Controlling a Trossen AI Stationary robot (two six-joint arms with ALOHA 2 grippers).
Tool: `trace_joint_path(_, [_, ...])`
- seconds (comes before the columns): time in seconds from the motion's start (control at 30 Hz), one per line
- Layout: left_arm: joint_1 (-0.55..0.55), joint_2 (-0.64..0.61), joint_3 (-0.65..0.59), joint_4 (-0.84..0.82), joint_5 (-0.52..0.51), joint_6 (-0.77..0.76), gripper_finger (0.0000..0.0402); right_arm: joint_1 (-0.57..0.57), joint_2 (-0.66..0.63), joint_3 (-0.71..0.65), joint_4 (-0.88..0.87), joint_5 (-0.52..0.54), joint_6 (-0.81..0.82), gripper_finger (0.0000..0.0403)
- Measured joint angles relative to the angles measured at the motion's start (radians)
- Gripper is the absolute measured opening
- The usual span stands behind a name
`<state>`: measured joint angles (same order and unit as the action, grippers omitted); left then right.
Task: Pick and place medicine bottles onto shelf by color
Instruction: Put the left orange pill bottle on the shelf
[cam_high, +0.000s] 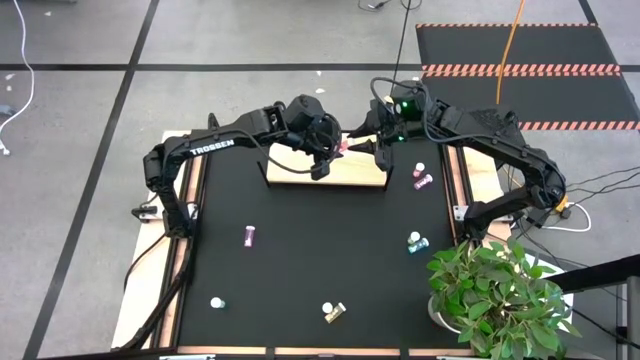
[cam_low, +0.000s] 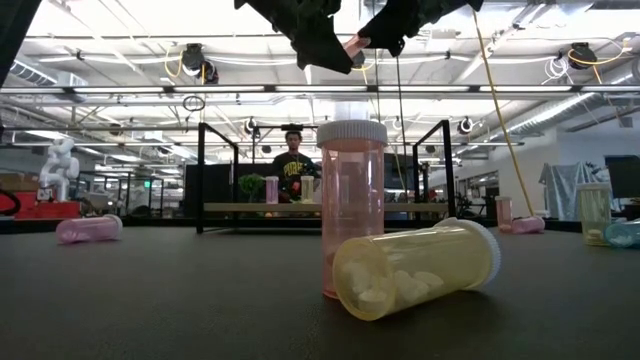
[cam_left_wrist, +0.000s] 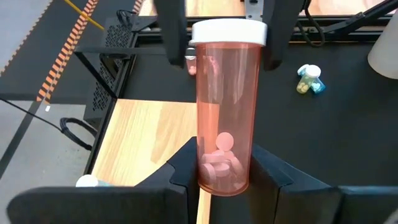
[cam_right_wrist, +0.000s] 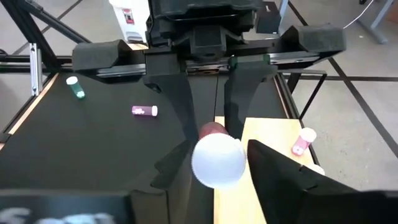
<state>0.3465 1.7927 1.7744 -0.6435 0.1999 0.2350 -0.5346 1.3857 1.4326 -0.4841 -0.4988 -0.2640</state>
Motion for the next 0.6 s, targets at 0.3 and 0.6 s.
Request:
trace_joint_path(0.3, [0.000,0.000,0.000,-0.001,-0.001,-0.001,0.0104,0.000,0.000,0.000,-0.007,0.000,-0.001,0.0113])
trace_joint_path(0.6, [-0.006,0.001,-0.001,0.013,-0.201,-0.176,0.0175,-0.011,0.019,0.000,0.003,0.085,0.014,0.0119])
